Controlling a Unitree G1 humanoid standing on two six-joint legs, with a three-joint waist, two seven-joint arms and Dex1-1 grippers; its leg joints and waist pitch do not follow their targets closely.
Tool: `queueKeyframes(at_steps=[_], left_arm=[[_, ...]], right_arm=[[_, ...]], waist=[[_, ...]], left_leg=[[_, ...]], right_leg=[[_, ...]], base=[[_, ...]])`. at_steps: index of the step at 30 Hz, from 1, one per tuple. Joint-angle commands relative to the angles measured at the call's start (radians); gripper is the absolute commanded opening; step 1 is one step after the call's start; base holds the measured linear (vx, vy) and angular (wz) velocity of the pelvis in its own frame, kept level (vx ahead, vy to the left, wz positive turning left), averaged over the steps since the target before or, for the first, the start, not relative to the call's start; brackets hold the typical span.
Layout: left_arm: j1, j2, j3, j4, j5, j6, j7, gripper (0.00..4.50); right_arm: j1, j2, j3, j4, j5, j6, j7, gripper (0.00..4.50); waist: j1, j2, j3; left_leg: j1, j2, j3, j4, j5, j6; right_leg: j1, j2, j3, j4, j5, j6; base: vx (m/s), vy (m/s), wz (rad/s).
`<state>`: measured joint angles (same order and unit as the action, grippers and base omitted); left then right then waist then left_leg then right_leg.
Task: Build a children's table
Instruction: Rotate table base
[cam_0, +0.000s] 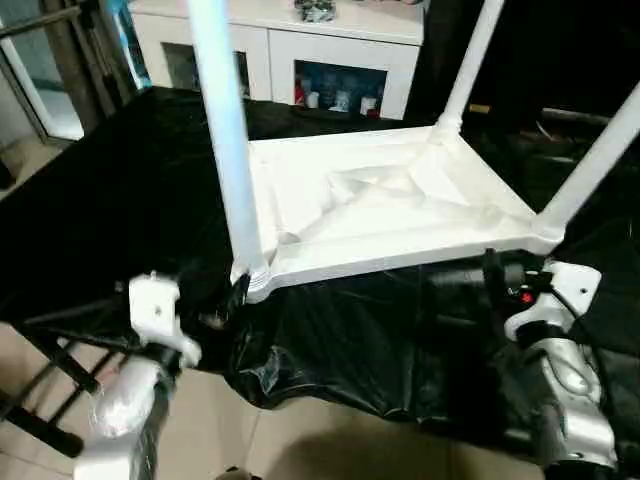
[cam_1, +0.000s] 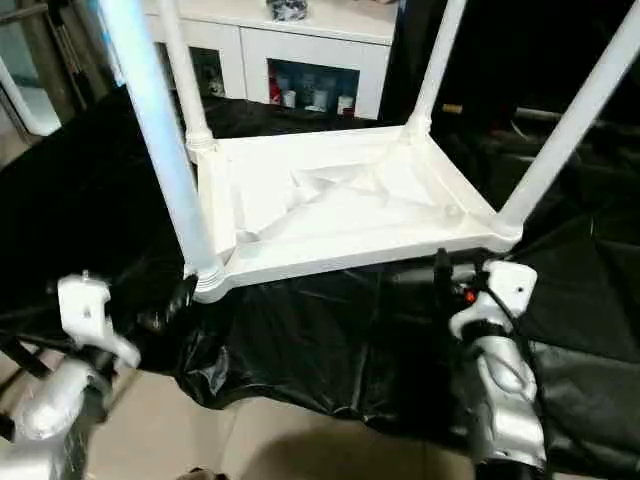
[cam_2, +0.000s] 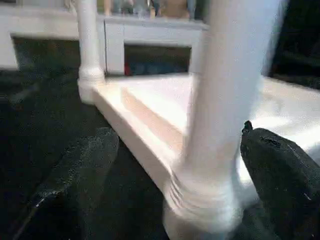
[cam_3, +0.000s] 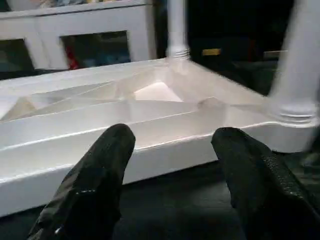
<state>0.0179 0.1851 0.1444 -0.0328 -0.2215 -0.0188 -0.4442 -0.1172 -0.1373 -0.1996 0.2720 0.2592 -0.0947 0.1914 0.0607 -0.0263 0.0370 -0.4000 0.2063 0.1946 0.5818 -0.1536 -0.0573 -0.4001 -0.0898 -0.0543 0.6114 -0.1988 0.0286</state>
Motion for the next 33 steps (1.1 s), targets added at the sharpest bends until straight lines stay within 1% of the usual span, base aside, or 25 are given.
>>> queueKeyframes(at_steps=[1, 2, 3, 6, 8, 9, 10, 11, 12, 13, 14, 15, 16, 17, 18, 19, 20, 21, 24, 25, 26, 27, 28, 29, 33], left_arm=[[-0.049, 0.012, 0.026, 0.045, -0.025, -0.009, -0.018, 4.47], [-0.065, 0.013, 0.032, 0.06, -0.04, -0.004, -0.028, 4.47], [-0.076, 0.018, 0.027, 0.07, -0.047, 0.001, -0.043, 4.47], [-0.113, 0.029, 0.03, 0.107, -0.056, 0.015, -0.044, 4.47], [-0.149, 0.044, 0.04, 0.16, -0.053, -0.003, -0.044, 4.47], [-0.155, 0.047, 0.04, 0.169, -0.056, -0.009, -0.053, 4.47], [-0.198, 0.044, 0.031, 0.2, -0.101, -0.001, -0.124, 4.47], [-0.207, 0.044, 0.03, 0.205, -0.112, 0.005, -0.14, 4.47], [-0.213, 0.044, 0.029, 0.209, -0.12, 0.011, -0.152, 4.47], [-0.218, 0.049, 0.021, 0.213, -0.122, 0.01, -0.175, 4.47], [-0.224, 0.053, 0.013, 0.218, -0.126, 0.008, -0.2, 4.47], [-0.227, 0.053, 0.008, 0.22, -0.133, 0.015, -0.215, 4.47], [-0.23, 0.059, -0.001, 0.225, -0.144, 0.023, -0.243, 4.47], [-0.231, 0.062, -0.005, 0.226, -0.146, 0.024, -0.253, 4.47], [-0.224, 0.069, -0.013, 0.213, -0.165, 0.048, -0.275, 4.47], [-0.215, 0.075, -0.023, 0.186, -0.196, 0.089, -0.303, 4.47], [-0.215, 0.075, -0.023, 0.186, -0.196, 0.089, -0.303, 4.47], [-0.213, 0.075, -0.028, 0.177, -0.209, 0.108, -0.316, 4.47], [-0.198, 0.095, -0.04, 0.207, -0.199, 0.112, -0.367, 4.47], [-0.193, 0.107, -0.043, 0.201, -0.208, 0.129, -0.389, 4.47], [-0.188, 0.128, -0.05, 0.194, -0.215, 0.14, -0.421, 4.47], [-0.186, 0.137, -0.053, 0.196, -0.212, 0.135, -0.433, 4.47], [-0.188, 0.142, -0.058, 0.191, -0.218, 0.142, -0.443, 4.47], [-0.192, 0.145, -0.061, 0.183, -0.229, 0.155, -0.453, 4.47], [-0.236, 0.126, -0.072, 0.193, -0.245, 0.182, -0.466, 4.47]], right_arm=[[-0.002, 0.01, 0.038, -0.004, -0.024, 0.023, 0.003, 3.0], [-0.006, 0.015, 0.045, 0.007, -0.026, 0.023, 0.003, 3.0], [-0.012, 0.016, 0.053, 0.016, -0.033, 0.027, 0.002, 3.0], [-0.043, 0.024, 0.068, 0.038, -0.051, 0.033, -0.013, 3.0], [-0.072, 0.038, 0.072, 0.05, -0.061, 0.042, -0.027, 3.0], [-0.077, 0.04, 0.073, 0.05, -0.063, 0.044, -0.027, 3.0], [-0.113, 0.023, 0.092, 0.094, -0.086, 0.077, -0.019, 3.0], [-0.122, 0.019, 0.096, 0.106, -0.092, 0.085, -0.02, 3.0], [-0.128, 0.016, 0.099, 0.115, -0.097, 0.093, -0.021, 3.0], [-0.136, 0.007, 0.103, 0.139, -0.116, 0.098, -0.036, 3.0], [-0.143, -0.002, 0.106, 0.162, -0.133, 0.098, -0.051, 3.0], [-0.147, -0.007, 0.107, 0.175, -0.139, 0.096, -0.056, 3.0], [-0.149, -0.015, 0.104, 0.191, -0.152, 0.095, -0.076, 3.0], [-0.148, -0.018, 0.102, 0.194, -0.159, 0.097, -0.089, 3.0], [-0.14, -0.018, 0.09, 0.18, -0.159, 0.098, -0.106, 3.0], [-0.128, -0.021, 0.07, 0.149, -0.153, 0.098, -0.12, 3.0], [-0.128, -0.021, 0.07, 0.149, -0.153, 0.098, -0.12, 3.0], [-0.124, -0.025, 0.057, 0.133, -0.148, 0.089, -0.122, 3.0], [-0.114, -0.042, -0.002, 0.108, -0.13, 0.05, -0.156, 3.0], [-0.118, -0.051, -0.021, 0.107, -0.113, 0.061, -0.156, 3.0], [-0.127, -0.07, -0.03, 0.119, -0.111, 0.084, -0.159, 3.0], [-0.129, -0.079, -0.027, 0.128, -0.121, 0.092, -0.163, 3.0], [-0.132, -0.092, -0.024, 0.142, -0.128, 0.097, -0.158, 3.0], [-0.135, -0.103, -0.022, 0.149, -0.133, 0.108, -0.153, 3.0], [-0.144, -0.135, -0.033, 0.177, -0.143, 0.143, -0.147, 3.0]], waist=[[0.004, -0.007, -0.044], [0.003, -0.013, -0.046], [0.005, -0.009, -0.047], [0.005, -0.015, -0.049], [0.004, -0.025, -0.052], [0.006, -0.022, -0.051], [-0.002, -0.084, -0.05], [0.006, -0.079, -0.049], [0.014, -0.049, -0.051], [0.009, -0.071, -0.049], [0.015, -0.07, -0.047], [0.017, -0.078, -0.048], [0.023, -0.061, -0.05], [0.021, -0.071, -0.049], [0.026, -0.031, -0.05], [0.023, -0.034, -0.051], [0.022, -0.047, -0.054], [0.02, -0.049, -0.049], [0.026, -0.043, -0.048], [0.023, -0.046, -0.047], [0.024, -0.032, -0.046], [0.02, -0.035, -0.044], [0.018, -0.019, -0.044], [0.013, -0.026, -0.043], [-0.002, -0.024, -0.043]], left_leg=[[0.029, 0.022, -0.018, -0.081, -0.417, -0.028], [0.029, 0.023, -0.018, -0.08, -0.411, -0.027], [0.029, 0.023, -0.019, -0.081, -0.404, -0.03], [0.03, 0.024, -0.014, -0.079, -0.375, -0.031], [0.03, 0.02, -0.012, -0.075, -0.354, -0.023], [0.031, 0.022, -0.013, -0.076, -0.349, -0.026], [0.026, 0.024, -0.006, -0.072, -0.337, -0.016], [0.024, 0.022, -0.009, -0.071, -0.318, -0.013], [0.039, 0.026, -0.008, -0.073, -0.314, -0.023], [0.035, 0.028, -0.007, -0.074, -0.308, -0.028], [0.04, 0.029, -0.008, -0.077, -0.323, -0.061], [0.04, 0.03, -0.009, -0.077, -0.327, -0.068], [0.045, 0.028, -0.011, -0.077, -0.331, -0.085], [0.045, 0.027, -0.008, -0.076, -0.336, -0.086], [0.049, 0.025, -0.012, -0.077, -0.349, -0.102], [0.047, 0.023, -0.011, -0.077, -0.343, -0.102], [0.046, 0.023, -0.008, -0.074, -0.34, -0.096], [0.045, 0.023, -0.007, -0.075, -0.372, -0.094], [0.04, 0.022, -0.007, -0.073, -0.372, -0.069], [0.037, 0.022, -0.008, -0.073, -0.363, -0.069], [0.039, 0.022, -0.009, -0.074, -0.367, -0.071], [0.039, 0.022, -0.009, -0.075, -0.379, -0.072], [0.041, 0.021, -0.011, -0.076, -0.398, -0.082], [0.042, 0.022, -0.01, -0.076, -0.411, -0.085], [0.039, 0.018, -0.011, -0.073, -0.442, -0.078]], right_leg=[[0.011, -0.034, 0.033, -0.096, -0.357, -0.067], [0.011, -0.036, 0.034, -0.094, -0.346, -0.07], [0.013, -0.037, 0.035, -0.09, -0.333, -0.075], [0.014, -0.033, 0.039, -0.081, -0.251, -0.09], [0.016, -0.034, 0.042, -0.077, -0.237, -0.095], [0.017, -0.036, 0.043, -0.078, -0.235, -0.094], [0.018, -0.034, 0.04, -0.083, -0.246, -0.089], [0.022, -0.04, 0.04, -0.073, -0.265, -0.089], [0.01, -0.042, 0.044, -0.075, -0.254, -0.097], [0.012, -0.038, 0.043, -0.076, -0.243, -0.097], [0.009, -0.035, 0.041, -0.072, -0.221, -0.09], [0.011, -0.035, 0.041, -0.07, -0.208, -0.09], [0.009, -0.035, 0.041, -0.064, -0.177, -0.091], [0.008, -0.031, 0.041, -0.067, -0.163, -0.089], [0.009, -0.032, 0.044, -0.058, -0.136, -0.094], [0.012, -0.029, 0.044, -0.057, -0.101, -0.098], [0.017, -0.029, 0.043, -0.06, -0.086, -0.103], [0.016, -0.028, 0.044, -0.063, -0.113, -0.106], [0.018, -0.037, 0.049, -0.071, -0.18, -0.102], [0.021, -0.036, 0.048, -0.071, -0.194, -0.098], [0.019, -0.036, 0.049, -0.07, -0.211, -0.097], [0.016, -0.033, 0.048, -0.074, -0.228, -0.095], [0.016, -0.032, 0.047, -0.074, -0.249, -0.095], [0.014, -0.03, 0.047, -0.079, -0.259, -0.095], [0.014, -0.032, 0.046, -0.084, -0.315, -0.105]], base=[[0.0, 0.0, 0.0], [0.0, 0.0, 0.0], [0.0, 0.0, 0.0], [0.0, 0.0, 0.0], [0.0, 0.0, 0.0], [0.0, 0.0, 0.0], [0.0, 0.0, 0.0], [0.0, 0.0, 0.0], [0.0, 0.0, 0.0], [0.0, 0.0, 0.0], [0.0, 0.0, 0.0], [0.0, 0.0, 0.0], [0.0, 0.0, 0.0], [0.0, 0.0, 0.0], [0.0, 0.0, 0.0], [0.0, 0.0, 0.0], [0.0, 0.0, 0.0], [0.0, 0.0, 0.0], [0.0, 0.0, 0.0], [0.0, 0.0, 0.0], [0.0, 0.0, 0.0], [0.0, 0.0, 0.0], [0.0, 0.0, 0.0], [0.0, 0.0, 0.0], [0.0, 0.0, 0.0]])
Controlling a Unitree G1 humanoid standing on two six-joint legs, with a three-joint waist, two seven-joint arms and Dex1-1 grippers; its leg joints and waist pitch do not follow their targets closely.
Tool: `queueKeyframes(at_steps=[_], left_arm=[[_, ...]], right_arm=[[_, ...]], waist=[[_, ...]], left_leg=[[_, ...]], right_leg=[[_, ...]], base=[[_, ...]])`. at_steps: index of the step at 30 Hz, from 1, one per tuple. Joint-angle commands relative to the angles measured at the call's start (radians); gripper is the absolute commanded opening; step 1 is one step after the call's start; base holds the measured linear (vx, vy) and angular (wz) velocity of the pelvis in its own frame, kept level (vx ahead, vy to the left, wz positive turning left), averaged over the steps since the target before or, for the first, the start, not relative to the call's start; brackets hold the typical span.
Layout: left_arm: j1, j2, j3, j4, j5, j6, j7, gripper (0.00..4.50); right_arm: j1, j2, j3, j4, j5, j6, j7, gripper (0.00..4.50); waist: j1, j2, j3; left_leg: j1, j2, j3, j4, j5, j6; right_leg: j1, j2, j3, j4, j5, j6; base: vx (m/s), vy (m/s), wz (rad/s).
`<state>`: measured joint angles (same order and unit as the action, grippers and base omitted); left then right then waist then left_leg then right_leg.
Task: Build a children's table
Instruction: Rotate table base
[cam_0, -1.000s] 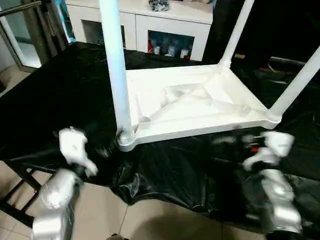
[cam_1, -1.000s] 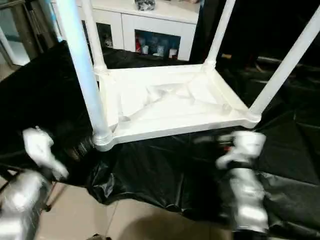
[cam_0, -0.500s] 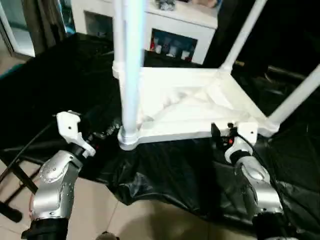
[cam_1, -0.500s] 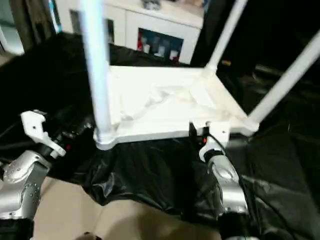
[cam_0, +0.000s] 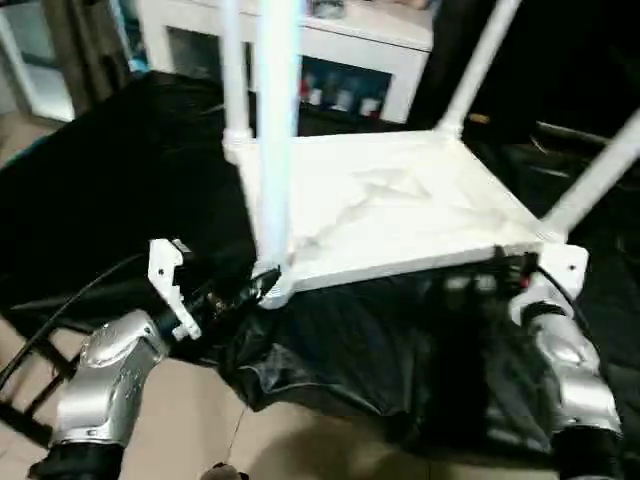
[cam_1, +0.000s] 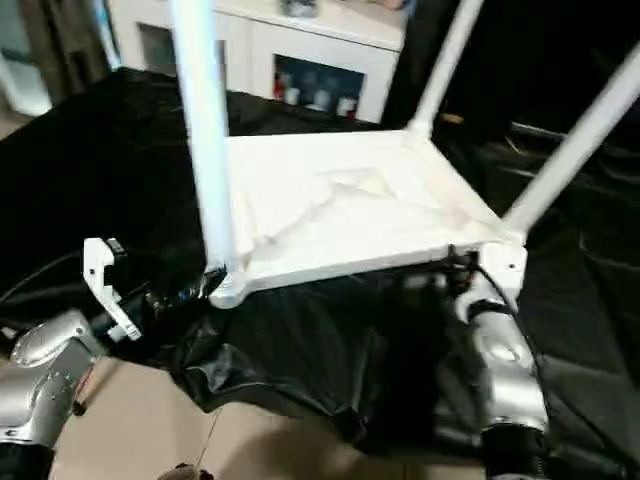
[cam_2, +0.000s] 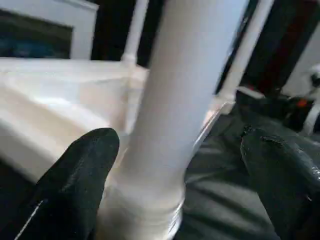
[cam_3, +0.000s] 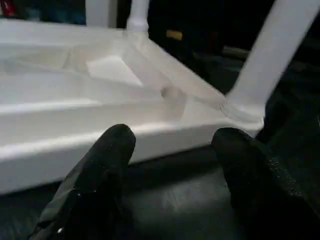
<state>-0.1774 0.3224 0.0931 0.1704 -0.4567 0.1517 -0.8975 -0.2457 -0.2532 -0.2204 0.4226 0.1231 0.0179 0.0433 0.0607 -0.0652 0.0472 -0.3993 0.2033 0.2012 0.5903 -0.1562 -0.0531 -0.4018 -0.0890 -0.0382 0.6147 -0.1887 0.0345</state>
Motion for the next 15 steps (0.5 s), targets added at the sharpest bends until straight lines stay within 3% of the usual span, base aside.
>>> queueKeyframes(at_steps=[1, 2, 4, 7, 8, 9, 10, 12, 15], left_arm=[[-0.043, -0.013, -0.021, -0.009, -0.01, 0.011, -0.013, 4.47], [-0.052, -0.018, -0.024, -0.001, -0.007, 0.009, -0.011, 4.47], [-0.095, -0.048, -0.032, 0.039, 0.011, -0.01, 0.015, 4.47], [-0.16, -0.089, -0.059, 0.111, 0.054, -0.055, 0.049, 4.47], [-0.172, -0.101, -0.067, 0.114, 0.054, -0.054, 0.046, 4.47], [-0.172, -0.101, -0.067, 0.114, 0.054, -0.054, 0.046, 4.47], [-0.184, -0.127, -0.091, 0.075, 0.019, -0.004, 0.017, 4.47], [-0.187, -0.141, -0.112, 0.033, -0.012, 0.043, -0.009, 4.47], [-0.179, -0.131, -0.146, -0.026, -0.042, 0.1, -0.053, 4.47]], right_arm=[[-0.017, -0.02, -0.012, 0.029, -0.007, 0.033, 0.002, 3.0], [-0.021, -0.023, -0.01, 0.043, -0.009, 0.04, 0.006, 3.0], [-0.045, -0.029, 0.017, 0.107, -0.019, 0.054, 0.041, 3.0], [-0.099, -0.016, 0.056, 0.224, -0.037, 0.03, 0.067, 3.0], [-0.116, -0.008, 0.061, 0.255, -0.04, 0.024, 0.072, 3.0], [-0.116, -0.008, 0.061, 0.255, -0.04, 0.024, 0.072, 3.0], [-0.169, 0.008, 0.075, 0.327, -0.054, 0.012, 0.076, 3.0], [-0.213, 0.021, 0.085, 0.382, -0.066, 0.004, 0.075, 3.0], [-0.28, 0.046, 0.095, 0.466, -0.08, -0.017, 0.072, 3.0]], waist=[[-0.004, 0.017, -0.054], [-0.003, 0.018, -0.053], [-0.008, 0.012, -0.056], [-0.014, 0.021, -0.056], [-0.014, 0.019, -0.057], [-0.016, 0.018, -0.059], [-0.015, 0.025, -0.062], [-0.02, 0.021, -0.066], [-0.016, 0.024, -0.068]], left_leg=[[0.04, 0.022, -0.018, -0.079, -0.437, -0.078], [0.042, 0.021, -0.016, -0.078, -0.44, -0.075], [0.031, 0.02, -0.017, -0.077, -0.404, -0.067], [0.035, 0.019, -0.017, -0.075, -0.407, -0.068], [0.033, 0.018, -0.017, -0.074, -0.405, -0.068], [0.029, 0.021, -0.018, -0.076, -0.385, -0.068], [0.029, 0.022, -0.018, -0.075, -0.365, -0.065], [0.026, 0.022, -0.016, -0.071, -0.327, -0.058], [0.03, 0.023, -0.009, -0.065, -0.264, -0.026]], right_leg=[[0.013, -0.033, 0.029, -0.09, -0.335, -0.116], [0.01, -0.033, 0.03, -0.092, -0.338, -0.118], [0.02, -0.035, 0.029, -0.087, -0.336, -0.118], [0.015, -0.036, 0.027, -0.091, -0.345, -0.126], [0.017, -0.036, 0.027, -0.092, -0.347, -0.126], [0.021, -0.038, 0.027, -0.089, -0.321, -0.135], [0.022, -0.038, 0.027, -0.084, -0.282, -0.146], [0.028, -0.037, 0.025, -0.073, -0.219, -0.18], [0.028, -0.035, 0.026, -0.065, -0.129, -0.209]], base=[[0.0, 0.0, 0.0], [0.0, 0.0, 0.0], [0.0, 0.0, 0.0], [0.0, 0.0, 0.0], [0.0, 0.0, 0.0], [0.0, 0.0, 0.0], [0.0, 0.0, 0.0], [0.0, 0.0, 0.0], [0.0, 0.0, 0.0]])
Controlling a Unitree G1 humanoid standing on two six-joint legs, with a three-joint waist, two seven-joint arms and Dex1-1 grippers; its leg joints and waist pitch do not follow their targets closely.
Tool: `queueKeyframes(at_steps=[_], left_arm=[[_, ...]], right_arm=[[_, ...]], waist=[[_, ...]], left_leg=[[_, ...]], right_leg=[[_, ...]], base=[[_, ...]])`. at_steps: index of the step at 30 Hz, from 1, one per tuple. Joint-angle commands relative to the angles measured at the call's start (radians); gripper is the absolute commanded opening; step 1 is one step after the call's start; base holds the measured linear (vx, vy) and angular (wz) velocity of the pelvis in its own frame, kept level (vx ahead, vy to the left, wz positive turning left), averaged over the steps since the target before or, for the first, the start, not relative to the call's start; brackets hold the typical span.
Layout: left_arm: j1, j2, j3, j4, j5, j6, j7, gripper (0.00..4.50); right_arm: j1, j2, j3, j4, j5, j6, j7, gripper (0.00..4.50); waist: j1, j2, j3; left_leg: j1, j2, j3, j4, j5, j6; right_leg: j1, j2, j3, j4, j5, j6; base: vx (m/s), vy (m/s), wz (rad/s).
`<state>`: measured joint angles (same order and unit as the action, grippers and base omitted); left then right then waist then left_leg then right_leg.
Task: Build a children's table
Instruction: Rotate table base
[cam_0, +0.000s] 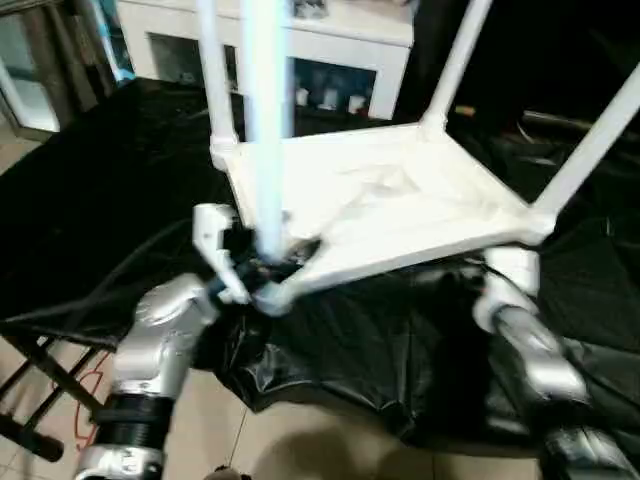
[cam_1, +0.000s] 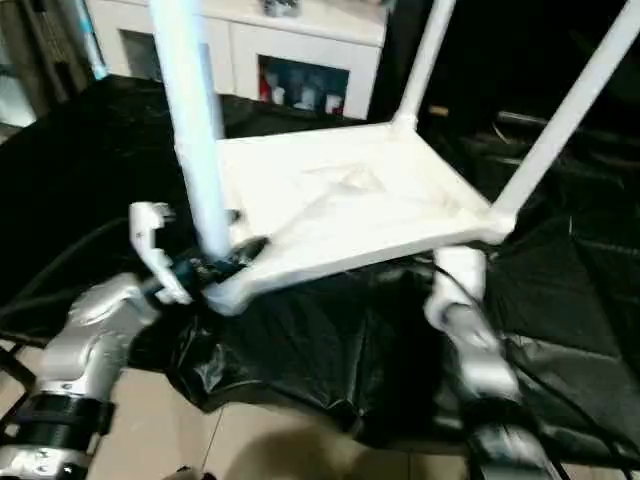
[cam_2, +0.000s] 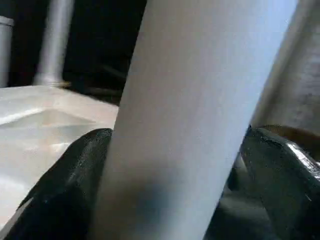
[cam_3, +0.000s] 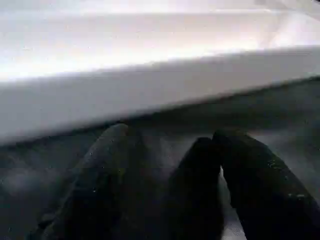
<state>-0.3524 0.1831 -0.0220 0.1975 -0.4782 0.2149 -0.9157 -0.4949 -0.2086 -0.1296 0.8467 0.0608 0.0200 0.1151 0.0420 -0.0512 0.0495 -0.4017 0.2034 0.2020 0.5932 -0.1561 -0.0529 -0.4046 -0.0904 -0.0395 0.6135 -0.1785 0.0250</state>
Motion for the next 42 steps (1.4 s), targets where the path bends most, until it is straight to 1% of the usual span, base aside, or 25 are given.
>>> queueKeyframes(at_steps=[1, 2, 4, 6, 9, 10, 12, 14, 16, 19, 20, 21, 22, 24, 25, 30, 31, 33, 34, 35, 36, 37, 39, 41, 42], left_arm=[[-0.004, 0.008, -0.031, -0.053, -0.02, 0.037, -0.035, 4.47], [-0.003, 0.011, -0.039, -0.057, -0.021, 0.04, -0.046, 4.47], [0.018, 0.028, -0.076, -0.114, -0.043, 0.088, -0.083, 4.47], [0.032, 0.035, -0.095, -0.152, -0.057, 0.12, -0.098, 4.47], [0.063, 0.045, -0.164, -0.254, -0.084, 0.195, -0.123, 4.47], [0.071, 0.031, -0.206, -0.298, -0.093, 0.224, -0.124, 4.47], [0.068, 0.015, -0.219, -0.304, -0.096, 0.228, -0.118, 4.47], [0.054, -0.019, -0.242, -0.299, -0.089, 0.228, -0.103, 4.47], [0.03, -0.049, -0.257, -0.259, -0.046, 0.196, -0.078, 4.47], [-0.018, -0.096, -0.268, -0.168, 0.037, 0.135, -0.025, 4.47], [-0.052, -0.117, -0.267, -0.103, 0.096, 0.081, 0.029, 4.47], [-0.077, -0.126, -0.261, -0.062, 0.116, 0.064, 0.06, 4.47], [-0.095, -0.13, -0.257, -0.036, 0.127, 0.056, 0.082, 4.47], [-0.138, -0.133, -0.241, 0.028, 0.157, 0.012, 0.125, 4.47], [-0.159, -0.127, -0.234, 0.059, 0.171, -0.007, 0.141, 4.47], [-0.201, -0.097, -0.218, 0.141, 0.224, -0.063, 0.186, 4.47], [-0.232, -0.098, -0.217, 0.225, 0.289, -0.124, 0.246, 4.47], [-0.25, -0.101, -0.223, 0.284, 0.334, -0.178, 0.297, 4.47], [-0.256, -0.105, -0.224, 0.306, 0.344, -0.194, 0.315, 4.47], [-0.261, -0.116, -0.218, 0.329, 0.346, -0.203, 0.341, 4.47], [-0.262, -0.119, -0.216, 0.334, 0.346, -0.205, 0.348, 4.47], [-0.268, -0.131, -0.21, 0.355, 0.352, -0.218, 0.38, 4.47], [-0.271, -0.15, -0.206, 0.383, 0.367, -0.246, 0.431, 4.47], [-0.252, -0.177, -0.209, 0.377, 0.36, -0.262, 0.433, 4.47], [-0.245, -0.183, -0.208, 0.368, 0.352, -0.258, 0.425, 4.47]], right_arm=[[-0.031, 0.001, 0.005, 0.042, -0.017, -0.019, 0.0, 3.0], [-0.046, 0.003, 0.009, 0.066, -0.019, -0.03, 0.003, 3.0], [-0.077, 0.013, 0.022, 0.11, -0.026, -0.047, 0.013, 3.0], [-0.092, 0.018, 0.027, 0.132, -0.028, -0.057, 0.019, 3.0], [-0.121, 0.037, 0.042, 0.176, -0.039, -0.074, 0.036, 3.0], [-0.132, 0.055, 0.055, 0.193, -0.048, -0.081, 0.051, 3.0], [-0.132, 0.064, 0.061, 0.195, -0.051, -0.084, 0.057, 3.0], [-0.136, 0.083, 0.071, 0.205, -0.054, -0.092, 0.065, 3.0], [-0.142, 0.094, 0.076, 0.22, -0.057, -0.104, 0.061, 3.0], [-0.151, 0.104, 0.079, 0.243, -0.065, -0.124, 0.044, 3.0], [-0.155, 0.106, 0.072, 0.252, -0.067, -0.132, 0.029, 3.0], [-0.158, 0.106, 0.065, 0.256, -0.065, -0.135, 0.019, 3.0], [-0.16, 0.106, 0.06, 0.259, -0.065, -0.138, 0.012, 3.0], [-0.159, 0.099, 0.05, 0.255, -0.062, -0.142, 0.001, 3.0], [-0.156, 0.092, 0.046, 0.254, -0.061, -0.146, -0.007, 3.0], [-0.14, 0.056, 0.025, 0.245, -0.046, -0.167, -0.027, 3.0], [-0.131, 0.031, 0.011, 0.244, -0.043, -0.177, -0.03, 3.0], [-0.121, 0.011, 0.001, 0.24, -0.039, -0.181, -0.032, 3.0], [-0.115, 0.001, -0.004, 0.236, -0.036, -0.182, -0.032, 3.0], [-0.106, -0.014, -0.012, 0.229, -0.031, -0.183, -0.032, 3.0], [-0.103, -0.017, -0.014, 0.227, -0.03, -0.183, -0.031, 3.0], [-0.096, -0.026, -0.019, 0.22, -0.025, -0.184, -0.032, 3.0], [-0.08, -0.04, -0.026, 0.204, -0.018, -0.183, -0.029, 3.0], [-0.047, -0.048, -0.03, 0.164, -0.012, -0.183, -0.019, 3.0], [-0.038, -0.048, -0.031, 0.151, -0.011, -0.181, -0.016, 3.0]], waist=[[0.001, 0.009, -0.069], [0.003, 0.009, -0.068], [0.001, 0.001, -0.068], [-0.002, 0.006, -0.067], [-0.006, 0.0, -0.066], [-0.008, 0.0, -0.065], [-0.007, 0.001, -0.063], [-0.011, -0.003, -0.062], [-0.014, -0.001, -0.06], [-0.015, -0.002, -0.058], [-0.014, 0.0, -0.058], [-0.014, 0.006, -0.059], [-0.015, 0.002, -0.059], [-0.011, 0.002, -0.06], [-0.009, 0.009, -0.061], [-0.006, 0.008, -0.064], [-0.008, 0.01, -0.063], [-0.005, 0.013, -0.064], [-0.007, 0.009, -0.064], [-0.006, 0.012, -0.065], [-0.006, 0.009, -0.065], [-0.003, 0.011, -0.067], [-0.004, 0.009, -0.069], [-0.004, 0.013, -0.068], [-0.001, 0.01, -0.068]], left_leg=[[0.028, 0.022, -0.01, -0.068, -0.243, -0.022], [0.031, 0.022, -0.007, -0.067, -0.25, -0.02], [0.031, 0.022, -0.007, -0.068, -0.252, -0.018], [0.03, 0.023, -0.009, -0.069, -0.254, -0.02], [0.029, 0.024, -0.007, -0.069, -0.262, -0.019], [0.028, 0.024, -0.007, -0.069, -0.269, -0.02], [0.031, 0.025, -0.006, -0.069, -0.277, -0.024], [0.024, 0.023, -0.008, -0.071, -0.285, -0.026], [0.024, 0.022, -0.011, -0.073, -0.317, -0.035], [0.032, 0.022, -0.012, -0.072, -0.367, -0.044], [0.032, 0.021, -0.015, -0.072, -0.377, -0.047], [0.033, 0.021, -0.017, -0.073, -0.386, -0.052], [0.034, 0.021, -0.017, -0.073, -0.395, -0.051], [0.037, 0.021, -0.017, -0.073, -0.395, -0.048], [0.039, 0.021, -0.016, -0.074, -0.399, -0.049], [0.036, 0.019, -0.015, -0.072, -0.384, -0.038], [0.033, 0.018, -0.015, -0.072, -0.383, -0.036], [0.039, 0.017, -0.015, -0.07, -0.397, -0.036], [0.033, 0.016, -0.017, -0.071, -0.397, -0.033], [0.032, 0.016, -0.017, -0.071, -0.388, -0.032], [0.032, 0.015, -0.016, -0.07, -0.385, -0.028], [0.035, 0.016, -0.014, -0.068, -0.383, -0.024], [0.028, 0.017, -0.016, -0.068, -0.368, -0.015], [0.03, 0.017, -0.015, -0.068, -0.364, -0.006], [0.03, 0.019, -0.014, -0.067, -0.358, -0.001]], right_leg=[[0.034, -0.032, 0.026, -0.06, -0.125, -0.206], [0.034, -0.033, 0.026, -0.062, -0.132, -0.204], [0.036, -0.033, 0.026, -0.063, -0.145, -0.202], [0.037, -0.034, 0.026, -0.06, -0.154, -0.203], [0.036, -0.033, 0.026, -0.061, -0.171, -0.203], [0.035, -0.034, 0.026, -0.062, -0.187, -0.201], [0.033, -0.033, 0.027, -0.065, -0.202, -0.196], [0.037, -0.034, 0.027, -0.068, -0.22, -0.187], [0.034, -0.035, 0.026, -0.076, -0.286, -0.166], [0.025, -0.035, 0.026, -0.088, -0.359, -0.145], [0.026, -0.037, 0.026, -0.089, -0.379, -0.135], [0.026, -0.037, 0.025, -0.09, -0.392, -0.127], [0.023, -0.035, 0.025, -0.093, -0.394, -0.124], [0.021, -0.035, 0.024, -0.093, -0.386, -0.128], [0.019, -0.033, 0.025, -0.092, -0.363, -0.138], [0.025, -0.033, 0.022, -0.086, -0.323, -0.155], [0.026, -0.033, 0.022, -0.088, -0.327, -0.154], [0.023, -0.032, 0.022, -0.092, -0.344, -0.146], [0.028, -0.033, 0.02, -0.094, -0.357, -0.141], [0.029, -0.035, 0.02, -0.092, -0.352, -0.142], [0.028, -0.034, 0.02, -0.094, -0.349, -0.144], [0.026, -0.033, 0.02, -0.094, -0.334, -0.154], [0.032, -0.034, 0.019, -0.089, -0.309, -0.166], [0.031, -0.033, 0.018, -0.093, -0.299, -0.169], [0.03, -0.034, 0.019, -0.092, -0.284, -0.178]], base=[[0.0, 0.0, 0.0], [0.0, 0.0, 0.0], [0.0, 0.0, 0.0], [0.0, 0.0, 0.0], [0.0, 0.0, 0.0], [0.0, 0.0, 0.0], [0.0, 0.0, 0.0], [0.0, 0.0, 0.0], [0.0, 0.0, 0.0], [0.0, 0.0, 0.0], [0.0, 0.0, 0.0], [0.0, 0.0, 0.0], [0.0, 0.0, 0.0], [0.0, 0.0, 0.0], [0.0, 0.0, 0.0], [0.0, 0.0, 0.0], [0.0, 0.0, 0.0], [0.0, 0.0, 0.0], [0.0, 0.0, 0.0], [0.0, 0.0, 0.0], [0.0, 0.0, 0.0], [0.0, 0.0, 0.0], [0.0, 0.0, 0.0], [0.0, 0.0, 0.0], [0.0, 0.0, 0.0]])
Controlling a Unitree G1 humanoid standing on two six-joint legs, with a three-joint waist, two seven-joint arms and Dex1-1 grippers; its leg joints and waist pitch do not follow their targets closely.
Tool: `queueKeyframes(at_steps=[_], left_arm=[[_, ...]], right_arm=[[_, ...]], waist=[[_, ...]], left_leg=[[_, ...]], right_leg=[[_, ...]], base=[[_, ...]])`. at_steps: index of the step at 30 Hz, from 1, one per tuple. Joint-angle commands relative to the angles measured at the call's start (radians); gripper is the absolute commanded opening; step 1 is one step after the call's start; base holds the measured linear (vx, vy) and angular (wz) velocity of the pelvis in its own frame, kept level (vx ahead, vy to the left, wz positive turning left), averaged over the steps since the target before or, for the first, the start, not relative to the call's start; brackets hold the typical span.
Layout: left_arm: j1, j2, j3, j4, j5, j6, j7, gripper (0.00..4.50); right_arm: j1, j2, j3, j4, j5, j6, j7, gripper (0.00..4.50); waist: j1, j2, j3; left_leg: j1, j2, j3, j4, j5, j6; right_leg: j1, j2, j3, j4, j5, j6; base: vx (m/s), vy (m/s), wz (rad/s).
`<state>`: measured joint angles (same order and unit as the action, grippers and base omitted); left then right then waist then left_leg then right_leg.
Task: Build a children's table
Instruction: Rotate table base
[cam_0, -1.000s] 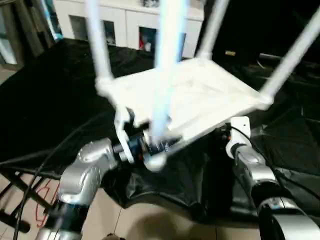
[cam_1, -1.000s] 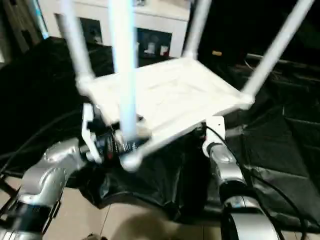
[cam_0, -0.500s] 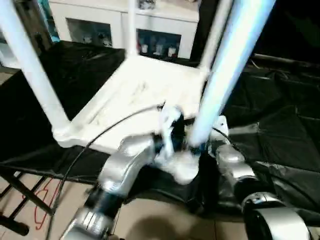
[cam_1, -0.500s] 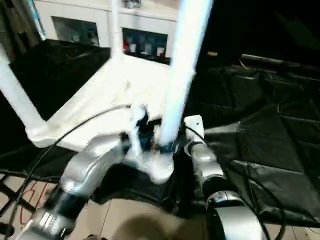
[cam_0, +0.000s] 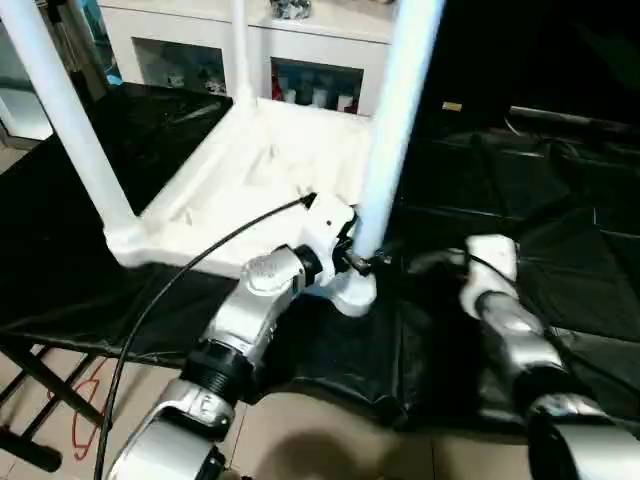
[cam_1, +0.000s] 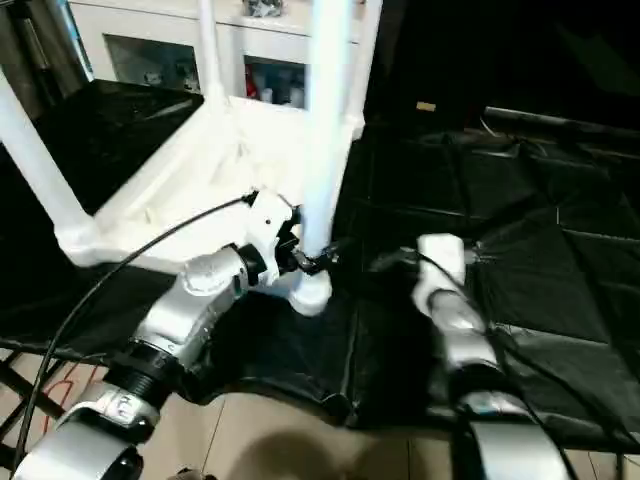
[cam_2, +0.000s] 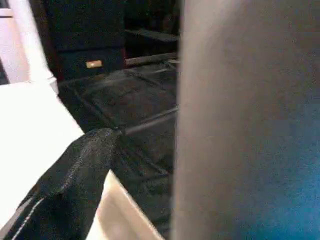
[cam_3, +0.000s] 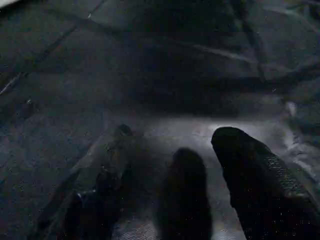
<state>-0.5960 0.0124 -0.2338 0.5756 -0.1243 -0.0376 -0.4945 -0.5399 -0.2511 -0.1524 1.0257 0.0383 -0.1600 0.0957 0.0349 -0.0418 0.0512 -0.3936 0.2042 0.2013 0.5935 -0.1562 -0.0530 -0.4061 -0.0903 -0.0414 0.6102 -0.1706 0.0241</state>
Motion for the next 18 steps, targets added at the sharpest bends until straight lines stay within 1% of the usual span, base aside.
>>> queueKeyframes(at_steps=[1, 2, 3, 4, 5, 6, 7, 8, 9, 10, 11, 12, 13, 14, 15, 16, 17, 18], left_arm=[[0.011, -0.021, 0.012, -0.026, -0.016, -0.004, -0.008, 4.47], [0.029, -0.025, 0.022, -0.053, -0.033, -0.001, -0.025, 4.47], [0.04, -0.024, 0.028, -0.069, -0.044, 0.002, -0.036, 4.47], [0.096, 0.014, 0.032, -0.137, -0.096, 0.021, -0.138, 4.47], [0.099, 0.016, 0.032, -0.14, -0.098, 0.022, -0.142, 4.47], [0.127, 0.04, 0.033, -0.172, -0.123, 0.033, -0.191, 4.47], [0.165, 0.064, 0.043, -0.208, -0.14, 0.045, -0.198, 4.47], [0.193, 0.079, 0.054, -0.235, -0.153, 0.054, -0.195, 4.47], [0.239, 0.097, 0.068, -0.28, -0.172, 0.062, -0.187, 4.47], [0.292, 0.115, 0.084, -0.335, -0.185, 0.071, -0.182, 4.47], [0.32, 0.124, 0.093, -0.364, -0.19, 0.075, -0.18, 4.47], [0.329, 0.126, 0.095, -0.372, -0.191, 0.076, -0.178, 4.47], [0.409, 0.144, 0.114, -0.449, -0.2, 0.08, -0.16, 4.47], [0.45, 0.151, 0.124, -0.484, -0.19, 0.07, -0.142, 4.47], [0.486, 0.156, 0.136, -0.51, -0.17, 0.064, -0.112, 4.47], [0.506, 0.159, 0.144, -0.525, -0.155, 0.063, -0.096, 4.47], [0.536, 0.154, 0.172, -0.547, -0.127, 0.089, -0.035, 4.47], [0.55, 0.15, 0.187, -0.557, -0.113, 0.106, -0.003, 4.47]], right_arm=[[0.024, -0.003, -0.008, -0.057, 0.013, 0.006, 0.007, 3.0], [0.046, 0.002, -0.007, -0.098, 0.015, 0.013, 0.014, 3.0], [0.059, 0.005, -0.006, -0.123, 0.017, 0.018, 0.02, 3.0], [0.12, 0.022, -0.007, -0.248, 0.039, 0.05, 0.045, 3.0], [0.122, 0.023, -0.007, -0.253, 0.04, 0.052, 0.046, 3.0], [0.151, 0.031, -0.008, -0.315, 0.054, 0.07, 0.058, 3.0], [0.192, 0.04, -0.001, -0.402, 0.076, 0.096, 0.072, 3.0], [0.223, 0.046, 0.006, -0.469, 0.091, 0.119, 0.08, 3.0], [0.267, 0.052, 0.018, -0.557, 0.107, 0.15, 0.084, 3.0], [0.31, 0.058, 0.032, -0.643, 0.123, 0.181, 0.09, 3.0], [0.331, 0.062, 0.039, -0.684, 0.131, 0.196, 0.095, 3.0], [0.336, 0.062, 0.041, -0.694, 0.132, 0.198, 0.095, 3.0], [0.384, 0.07, 0.063, -0.784, 0.144, 0.217, 0.101, 3.0], [0.407, 0.074, 0.074, -0.829, 0.144, 0.236, 0.099, 3.0], [0.428, 0.078, 0.082, -0.872, 0.151, 0.259, 0.097, 3.0], [0.443, 0.083, 0.084, -0.903, 0.154, 0.279, 0.097, 3.0], [0.464, 0.085, 0.095, -0.952, 0.145, 0.318, 0.087, 3.0], [0.476, 0.086, 0.1, -0.977, 0.14, 0.338, 0.082, 3.0]], waist=[[0.006, 0.008, -0.071], [0.008, 0.016, -0.069], [0.006, 0.008, -0.069], [0.007, 0.013, -0.069], [0.01, 0.016, -0.069], [0.006, 0.012, -0.068], [0.007, 0.014, -0.069], [0.01, 0.016, -0.065], [0.004, 0.017, -0.065], [0.006, 0.019, -0.067], [0.008, 0.02, -0.064], [0.005, 0.026, -0.061], [0.004, 0.022, -0.061], [0.001, 0.023, -0.059], [-0.001, 0.027, -0.054], [-0.002, 0.027, -0.054], [-0.003, 0.025, -0.051], [-0.003, 0.026, -0.048]], left_leg=[[0.02, 0.017, -0.015, -0.069, -0.353, 0.002], [0.021, 0.018, -0.014, -0.07, -0.357, 0.003], [0.021, 0.019, -0.013, -0.069, -0.364, 0.008], [0.018, 0.018, -0.014, -0.07, -0.352, 0.015], [0.02, 0.019, -0.014, -0.071, -0.349, 0.018], [0.014, 0.02, -0.014, -0.073, -0.345, 0.026], [0.016, 0.019, -0.014, -0.073, -0.343, 0.029], [0.016, 0.022, -0.014, -0.076, -0.341, 0.034], [0.017, 0.023, -0.014, -0.079, -0.351, 0.033], [0.02, 0.023, -0.015, -0.077, -0.352, 0.028], [0.018, 0.028, -0.016, -0.083, -0.348, 0.027], [0.022, 0.027, -0.015, -0.084, -0.377, 0.016], [0.023, 0.031, -0.018, -0.086, -0.398, 0.002], [0.019, 0.03, -0.017, -0.088, -0.403, -0.001], [0.024, 0.029, -0.017, -0.089, -0.44, -0.013], [0.025, 0.029, -0.019, -0.089, -0.454, -0.02], [0.028, 0.027, -0.018, -0.09, -0.485, -0.028], [0.033, 0.028, -0.02, -0.089, -0.509, -0.041]], right_leg=[[0.033, -0.035, 0.02, -0.085, -0.284, -0.187], [0.033, -0.035, 0.021, -0.088, -0.281, -0.188], [0.033, -0.034, 0.021, -0.089, -0.273, -0.193], [0.035, -0.033, 0.021, -0.085, -0.264, -0.196], [0.035, -0.034, 0.022, -0.087, -0.258, -0.195], [0.036, -0.034, 0.023, -0.084, -0.255, -0.195], [0.037, -0.032, 0.022, -0.084, -0.256, -0.194], [0.038, -0.031, 0.026, -0.083, -0.245, -0.187], [0.033, -0.03, 0.025, -0.085, -0.266, -0.182], [0.034, -0.03, 0.025, -0.084, -0.27, -0.178], [0.034, -0.03, 0.028, -0.085, -0.263, -0.172], [0.027, -0.028, 0.026, -0.089, -0.308, -0.161], [0.026, -0.03, 0.028, -0.089, -0.335, -0.149], [0.024, -0.029, 0.029, -0.092, -0.347, -0.141], [0.015, -0.024, 0.029, -0.099, -0.388, -0.126], [0.014, -0.024, 0.028, -0.099, -0.403, -0.117], [0.008, -0.024, 0.029, -0.106, -0.449, -0.096], [0.003, -0.021, 0.03, -0.109, -0.484, -0.075]], base=[[0.0, 0.0, 0.0], [0.0, 0.0, 0.0], [0.0, 0.0, 0.0], [0.0, 0.0, 0.0], [0.0, 0.0, 0.0], [0.0, 0.0, 0.0], [0.0, 0.0, 0.0], [0.0, 0.0, 0.0], [0.0, 0.0, 0.0], [0.0, 0.0, 0.0], [0.0, 0.0, 0.0], [0.0, 0.0, 0.0], [0.0, 0.0, 0.0], [0.0, 0.0, 0.0], [0.0, 0.0, 0.0], [0.0, 0.0, 0.0], [0.0, 0.0, 0.0], [0.0, 0.0, 0.0]])
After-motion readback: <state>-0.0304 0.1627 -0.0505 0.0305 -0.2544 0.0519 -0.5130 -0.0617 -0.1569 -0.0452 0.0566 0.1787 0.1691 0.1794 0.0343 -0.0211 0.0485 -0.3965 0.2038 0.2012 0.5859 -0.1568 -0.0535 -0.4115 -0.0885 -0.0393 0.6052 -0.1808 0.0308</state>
